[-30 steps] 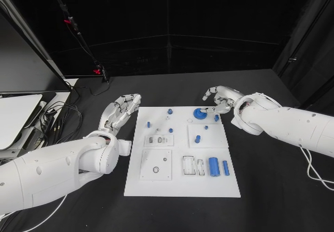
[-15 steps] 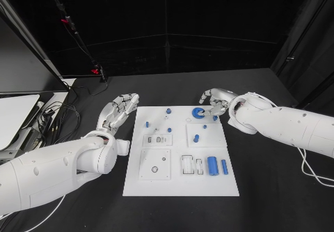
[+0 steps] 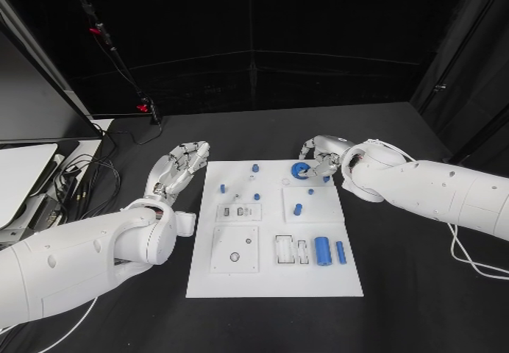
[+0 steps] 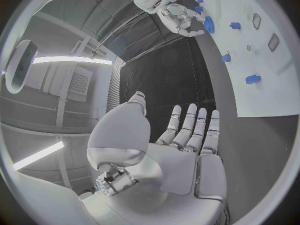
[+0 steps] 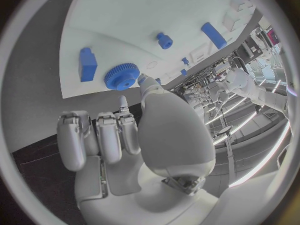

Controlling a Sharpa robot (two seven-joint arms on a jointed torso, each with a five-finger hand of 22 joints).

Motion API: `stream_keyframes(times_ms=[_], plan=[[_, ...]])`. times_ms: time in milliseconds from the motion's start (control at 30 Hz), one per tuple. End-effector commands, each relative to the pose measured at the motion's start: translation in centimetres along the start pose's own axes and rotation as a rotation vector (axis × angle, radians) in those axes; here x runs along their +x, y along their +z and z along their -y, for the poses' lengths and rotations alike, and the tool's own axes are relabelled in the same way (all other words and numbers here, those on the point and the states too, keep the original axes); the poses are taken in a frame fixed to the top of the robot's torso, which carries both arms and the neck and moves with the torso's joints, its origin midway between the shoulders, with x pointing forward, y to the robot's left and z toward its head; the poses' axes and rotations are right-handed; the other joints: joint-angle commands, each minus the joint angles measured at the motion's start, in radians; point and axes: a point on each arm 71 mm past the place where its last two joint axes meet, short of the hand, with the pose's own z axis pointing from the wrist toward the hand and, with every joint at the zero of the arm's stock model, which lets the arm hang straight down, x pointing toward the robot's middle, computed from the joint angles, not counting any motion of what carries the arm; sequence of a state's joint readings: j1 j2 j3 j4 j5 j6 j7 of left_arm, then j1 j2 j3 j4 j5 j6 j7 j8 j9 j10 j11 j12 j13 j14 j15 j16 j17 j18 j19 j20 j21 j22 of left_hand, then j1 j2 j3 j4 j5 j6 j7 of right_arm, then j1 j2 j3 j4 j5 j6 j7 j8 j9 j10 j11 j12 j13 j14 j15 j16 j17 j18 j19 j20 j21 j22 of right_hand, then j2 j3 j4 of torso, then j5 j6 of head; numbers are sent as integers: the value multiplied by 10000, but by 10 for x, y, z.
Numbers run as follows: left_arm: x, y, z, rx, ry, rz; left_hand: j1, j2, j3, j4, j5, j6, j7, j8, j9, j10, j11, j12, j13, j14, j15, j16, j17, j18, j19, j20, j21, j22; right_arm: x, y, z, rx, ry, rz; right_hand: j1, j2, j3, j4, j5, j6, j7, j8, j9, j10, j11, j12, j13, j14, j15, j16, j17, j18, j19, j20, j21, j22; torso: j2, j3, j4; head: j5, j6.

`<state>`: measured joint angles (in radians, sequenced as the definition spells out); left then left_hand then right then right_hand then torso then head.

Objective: Assemble the parts on the task board

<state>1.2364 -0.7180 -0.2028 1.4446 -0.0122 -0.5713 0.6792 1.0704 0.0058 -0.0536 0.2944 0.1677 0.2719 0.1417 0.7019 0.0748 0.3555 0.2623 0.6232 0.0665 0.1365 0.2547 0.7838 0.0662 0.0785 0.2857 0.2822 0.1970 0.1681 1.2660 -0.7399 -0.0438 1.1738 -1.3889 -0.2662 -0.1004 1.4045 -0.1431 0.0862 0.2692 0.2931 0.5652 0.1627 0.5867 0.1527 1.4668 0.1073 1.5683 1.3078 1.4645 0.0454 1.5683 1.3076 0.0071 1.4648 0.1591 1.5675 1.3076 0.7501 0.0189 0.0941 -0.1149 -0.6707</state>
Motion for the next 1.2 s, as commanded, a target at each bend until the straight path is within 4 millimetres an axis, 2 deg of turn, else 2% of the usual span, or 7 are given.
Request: stream_keyframes(times_ms=[33, 267, 500, 667, 933, 1033, 1200], plan=[[1, -2, 20, 2740, -22, -88, -14, 123, 29, -19, 64, 93, 1549, 35, -16, 38, -1, 51, -2, 26, 56, 54, -2, 174, 34, 36, 68, 11, 1, 1, 0, 263, -335, -185, 126, 40, 91, -16, -55, 29, -10, -153, -79, 1040, -67, 25, 2630, 1062, -84, 25, 2631, -71, 1060, -93, 33, 2632, -1, -1, -4, 19, -14], [0, -2, 20, 2734, -33, -96, 10, 144, 27, -22, 80, 94, 1550, 36, -21, 39, -1, 56, -3, 31, 59, 59, -3, 173, 33, 36, 75, 13, 3, 3, -1, 417, -386, -285, 164, 96, 133, -37, -69, 43, -23, -286, -154, 1040, -84, 25, 2630, 1062, -102, 25, 2631, -71, 1060, -109, 33, 2632, 2, -7, -1, 77, -56], [0, -2, 20, 2723, -24, -86, 22, 152, 25, -24, 88, 94, 1549, 37, -24, 39, -1, 59, -4, 32, 60, 61, -4, 172, 31, 37, 76, 13, 6, 4, -1, 558, -459, -507, 178, 152, 168, -53, -79, 144, -39, -361, -200, 1040, -99, 25, 2630, 1062, -115, 25, 2631, -71, 1060, -123, 33, 2632, -5, 2, -1, 67, -81], [0, -2, 20, 2719, -22, -84, 22, 152, 25, -24, 88, 94, 1549, 37, -24, 39, -1, 59, -4, 32, 60, 61, -4, 172, 31, 37, 76, 13, 7, 4, 0, 625, -517, -482, 127, 204, 207, -70, -78, 630, -76, -558, -318, 1040, -134, 25, 2630, 1062, -152, 25, 2631, -71, 1060, -159, 33, 2632, -5, 4, -10, 69, -85], [-1, -2, 20, 2707, -20, -82, 42, 168, 21, -25, 102, 94, 1549, 37, -29, 39, -1, 63, -5, 34, 62, 65, -5, 171, 26, 38, 78, 12, 8, 4, 1, 788, -550, -541, 52, 319, 358, -122, -75, 2005, -159, -1217, -605, 1040, -226, 25, 2630, 1062, -227, 25, 2631, -71, 1060, -249, 33, 2632, -2, 3, -4, 73, -96], [-1, -2, 20, 2701, -20, -83, 42, 168, 21, -25, 102, 94, 1549, 37, -29, 39, -1, 63, -5, 34, 62, 65, -5, 171, 26, 38, 78, 12, 8, 3, 0, 813, -553, -584, 70, 394, 474, -161, -79, 2576, -213, -1610, -735, 1040, -276, 25, 2630, 1062, -263, 25, 2631, -71, 1060, -284, 33, 2632, -1, 2, -5, 81, -101], [-1, -2, 20, 2697, -21, -84, 50, 175, 18, -25, 108, 94, 1550, 38, -31, 38, -1, 65, -6, 35, 63, 66, -5, 170, 27, 38, 81, 14, 9, 3, -1, 826, -548, -594, 193, 484, 638, -304, -93, 3044, -241, -2086, -841, 1040, -299, 25, 2630, 1062, -289, 25, 2631, -71, 1060, -313, 33, 2632, -1, -1, 0, 94, -112]])
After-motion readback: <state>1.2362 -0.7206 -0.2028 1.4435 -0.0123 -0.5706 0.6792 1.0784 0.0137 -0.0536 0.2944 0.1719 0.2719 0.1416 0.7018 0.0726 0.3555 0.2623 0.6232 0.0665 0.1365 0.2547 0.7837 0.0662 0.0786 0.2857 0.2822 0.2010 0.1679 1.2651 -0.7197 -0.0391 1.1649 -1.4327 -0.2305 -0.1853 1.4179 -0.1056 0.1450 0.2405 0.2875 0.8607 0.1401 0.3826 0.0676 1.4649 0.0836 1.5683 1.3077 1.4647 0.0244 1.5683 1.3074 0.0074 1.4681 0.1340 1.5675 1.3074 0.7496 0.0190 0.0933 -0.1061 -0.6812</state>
